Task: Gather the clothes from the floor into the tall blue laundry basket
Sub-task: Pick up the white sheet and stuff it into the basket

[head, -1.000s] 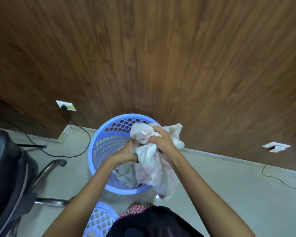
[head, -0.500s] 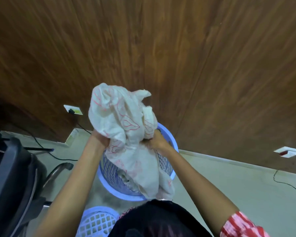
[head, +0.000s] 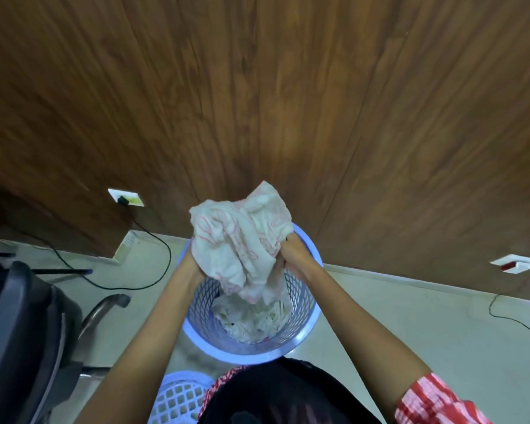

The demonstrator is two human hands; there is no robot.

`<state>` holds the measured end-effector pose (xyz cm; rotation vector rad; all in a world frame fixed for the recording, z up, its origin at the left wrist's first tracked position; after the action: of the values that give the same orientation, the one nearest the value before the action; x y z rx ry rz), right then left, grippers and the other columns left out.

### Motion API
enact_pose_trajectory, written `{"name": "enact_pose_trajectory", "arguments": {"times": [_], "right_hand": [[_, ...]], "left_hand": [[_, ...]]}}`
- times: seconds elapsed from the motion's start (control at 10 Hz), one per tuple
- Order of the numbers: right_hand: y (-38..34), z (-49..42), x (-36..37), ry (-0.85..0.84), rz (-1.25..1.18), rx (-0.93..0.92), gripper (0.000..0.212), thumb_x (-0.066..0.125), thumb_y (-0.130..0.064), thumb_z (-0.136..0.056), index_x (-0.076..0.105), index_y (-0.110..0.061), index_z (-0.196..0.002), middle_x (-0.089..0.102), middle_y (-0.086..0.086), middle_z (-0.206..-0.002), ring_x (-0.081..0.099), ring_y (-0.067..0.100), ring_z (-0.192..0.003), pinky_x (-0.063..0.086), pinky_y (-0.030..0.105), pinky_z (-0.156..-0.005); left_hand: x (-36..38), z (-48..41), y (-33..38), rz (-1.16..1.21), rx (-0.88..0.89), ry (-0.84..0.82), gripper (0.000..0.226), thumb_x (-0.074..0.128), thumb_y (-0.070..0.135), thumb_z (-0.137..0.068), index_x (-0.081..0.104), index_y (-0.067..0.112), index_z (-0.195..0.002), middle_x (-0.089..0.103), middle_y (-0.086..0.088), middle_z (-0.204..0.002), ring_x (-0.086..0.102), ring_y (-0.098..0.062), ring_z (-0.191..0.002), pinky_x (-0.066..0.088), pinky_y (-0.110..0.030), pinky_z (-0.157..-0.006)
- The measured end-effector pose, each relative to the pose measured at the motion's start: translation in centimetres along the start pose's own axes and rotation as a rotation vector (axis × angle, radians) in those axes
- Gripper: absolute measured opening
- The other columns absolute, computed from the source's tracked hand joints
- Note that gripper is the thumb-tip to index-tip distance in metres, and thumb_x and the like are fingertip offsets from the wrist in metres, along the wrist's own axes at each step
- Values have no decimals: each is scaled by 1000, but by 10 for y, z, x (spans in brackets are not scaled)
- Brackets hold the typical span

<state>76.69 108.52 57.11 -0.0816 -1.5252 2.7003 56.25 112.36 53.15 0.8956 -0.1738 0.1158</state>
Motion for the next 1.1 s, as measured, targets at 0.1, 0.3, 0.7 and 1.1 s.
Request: {"name": "enact_pose_trajectory", "arguments": {"times": [0.1, 0.3, 0.7, 1.1], "right_hand": [[18, 4, -13, -38, 19, 118, 46, 43, 15, -80, 52, -4, -120, 58, 15, -87, 52, 18, -61, 39, 26, -51], [37, 11, -25, -31, 144, 236, 21, 48, -4, -87, 53, -24, -90, 53, -1, -95, 51, 15, -85, 37, 26, -66], [100, 67, -41, 238, -94, 284, 25, 37, 3, -88, 53, -16, -88, 61, 1, -77, 56, 14, -62, 40, 21, -56], [209, 277, -140, 912, -566, 248, 19, 48, -1, -86, 57, -15, -95, 63, 1, -78, 60, 14, -65, 46, 23, -60]], "left_hand": [[34, 49, 16, -60, -3, 77, 36, 34, 23, -99, 66, 16, -83, 69, 4, -57, 67, -18, -66, 54, -27, -58], [17, 38, -6, -420, -98, 49, 39, 47, 0, -83, 55, 24, -113, 51, -3, -97, 47, -16, -80, 34, -26, -63], [53, 47, -60, -486, -196, -235, 37, 42, -6, -88, 61, 19, -107, 61, -8, -116, 62, -19, -96, 43, -34, -85], [243, 158, -174, -839, -240, -816, 35, 43, -7, -82, 60, 22, -92, 63, -3, -98, 66, -15, -81, 40, -24, -68]]}}
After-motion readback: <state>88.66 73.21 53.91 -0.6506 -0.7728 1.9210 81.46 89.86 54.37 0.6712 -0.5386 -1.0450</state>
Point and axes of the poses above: each hand's wrist, its own z-axis away from the middle knuckle, its own x-axis out of the palm, y = z × x, the point moved 1 cm from there along -z, towards the middle knuckle
